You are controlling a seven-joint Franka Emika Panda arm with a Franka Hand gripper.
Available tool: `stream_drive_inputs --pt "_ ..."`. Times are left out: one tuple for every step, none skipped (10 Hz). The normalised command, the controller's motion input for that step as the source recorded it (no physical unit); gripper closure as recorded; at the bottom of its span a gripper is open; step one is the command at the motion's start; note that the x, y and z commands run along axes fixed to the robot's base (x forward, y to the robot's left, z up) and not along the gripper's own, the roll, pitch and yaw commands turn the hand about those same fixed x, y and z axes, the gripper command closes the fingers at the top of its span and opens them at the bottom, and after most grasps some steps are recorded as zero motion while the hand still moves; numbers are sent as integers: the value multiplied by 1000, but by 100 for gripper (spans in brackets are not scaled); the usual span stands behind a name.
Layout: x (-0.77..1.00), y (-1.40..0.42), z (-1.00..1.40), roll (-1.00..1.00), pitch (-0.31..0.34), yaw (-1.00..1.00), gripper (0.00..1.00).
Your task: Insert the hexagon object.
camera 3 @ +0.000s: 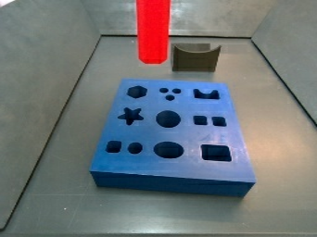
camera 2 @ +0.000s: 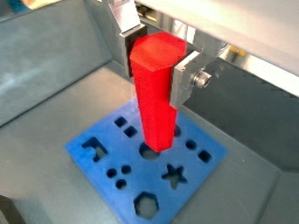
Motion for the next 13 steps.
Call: stream_drive_inputs --pt "-320 217 -720 10 0 -789 100" --pt "-320 226 -731 11 0 -777 100" --pt "-254 177 -703 63 0 -814 100" --pt "-49 111 -511 131 0 -860 100" --pt "0 71 -431 184 0 -851 100" --pt "0 9 -326 246 0 -851 100" --pt "37 14 -194 290 0 -789 100" --pt "57 46 -169 299 23 -743 100" --pt "103 126 -251 213 0 -763 100" --pt "169 266 -286 69 -47 -706 100" --pt "191 320 -57 -13 0 -571 100" --pt "0 366 -74 -1 0 -209 100" --pt "0 280 -169 50 0 -246 100"
